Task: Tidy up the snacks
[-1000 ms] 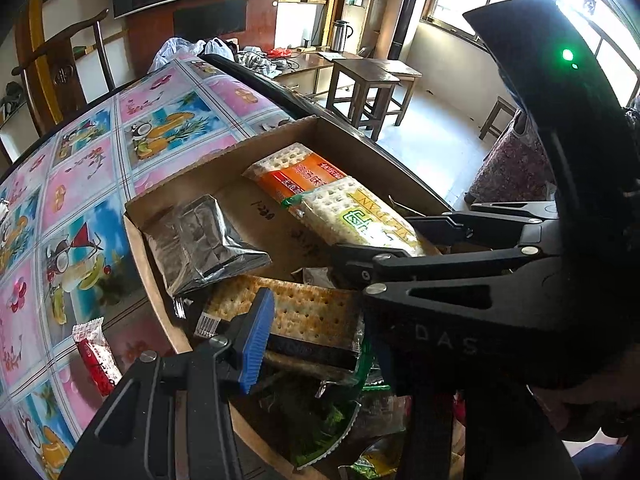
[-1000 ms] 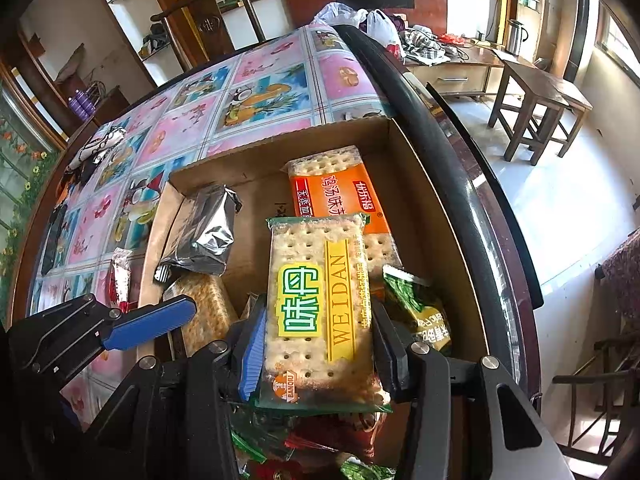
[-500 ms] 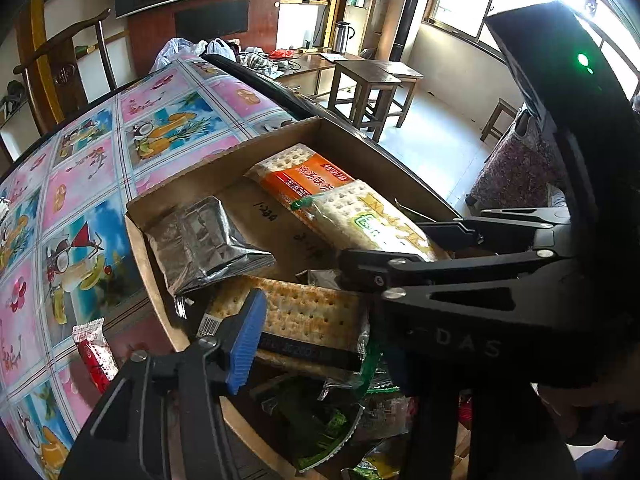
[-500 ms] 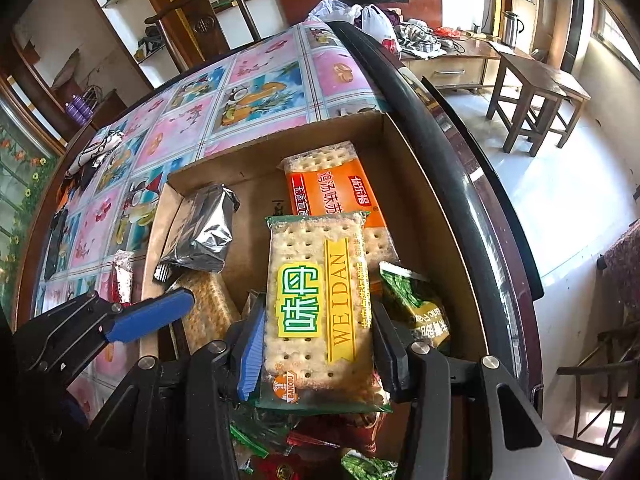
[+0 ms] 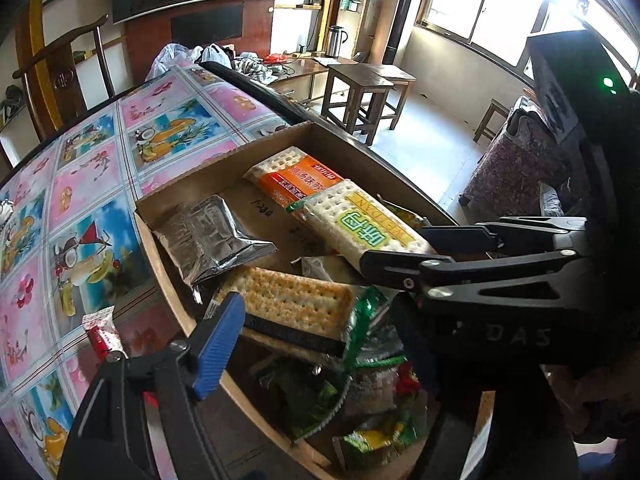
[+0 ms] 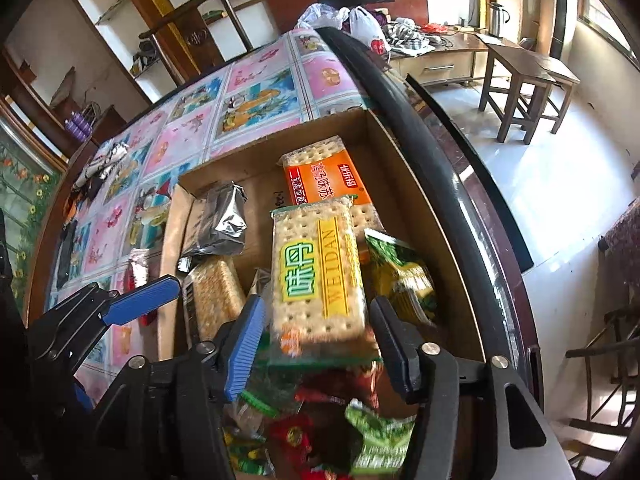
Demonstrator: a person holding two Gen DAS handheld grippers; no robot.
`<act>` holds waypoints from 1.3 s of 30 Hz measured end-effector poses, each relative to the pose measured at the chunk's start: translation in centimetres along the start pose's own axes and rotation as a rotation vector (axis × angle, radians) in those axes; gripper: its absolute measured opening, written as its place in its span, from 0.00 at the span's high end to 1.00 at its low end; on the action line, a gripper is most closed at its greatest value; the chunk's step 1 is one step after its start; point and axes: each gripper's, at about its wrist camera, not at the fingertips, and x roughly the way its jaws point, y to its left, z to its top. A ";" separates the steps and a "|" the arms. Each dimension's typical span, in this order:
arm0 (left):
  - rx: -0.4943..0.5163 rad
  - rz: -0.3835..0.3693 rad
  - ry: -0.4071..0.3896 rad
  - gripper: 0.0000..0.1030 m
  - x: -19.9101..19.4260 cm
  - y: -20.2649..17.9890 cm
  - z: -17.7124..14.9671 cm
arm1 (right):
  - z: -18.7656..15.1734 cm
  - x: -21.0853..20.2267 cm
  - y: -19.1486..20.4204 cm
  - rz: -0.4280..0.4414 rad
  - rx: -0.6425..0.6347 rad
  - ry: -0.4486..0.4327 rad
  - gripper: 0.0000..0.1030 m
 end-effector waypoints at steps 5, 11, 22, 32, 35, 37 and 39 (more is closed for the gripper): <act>0.027 0.017 -0.018 0.17 -2.2 -0.7 -0.7 | -1.6 -2.8 0.2 -0.023 0.015 -0.052 0.29; 0.030 0.010 -0.042 0.04 -5.1 -0.3 -2.7 | -5.0 -6.0 -0.1 -0.085 0.077 -0.098 0.20; 0.021 0.078 0.121 0.02 -7.1 2.2 -7.8 | -12.2 -9.9 3.4 -0.165 0.130 -0.170 0.10; 0.074 0.191 0.078 0.02 -10.7 3.7 -8.7 | -15.0 -10.2 6.9 -0.172 0.140 -0.177 0.10; 0.091 0.173 0.044 0.02 -11.8 3.6 -9.1 | -15.4 -10.4 7.8 -0.174 0.130 -0.185 0.10; 0.085 0.154 0.009 0.02 -12.7 3.9 -9.2 | -15.6 -10.5 8.2 -0.177 0.127 -0.187 0.10; 0.069 0.127 -0.016 0.02 -13.4 4.4 -9.3 | -15.8 -10.6 8.6 -0.180 0.123 -0.191 0.10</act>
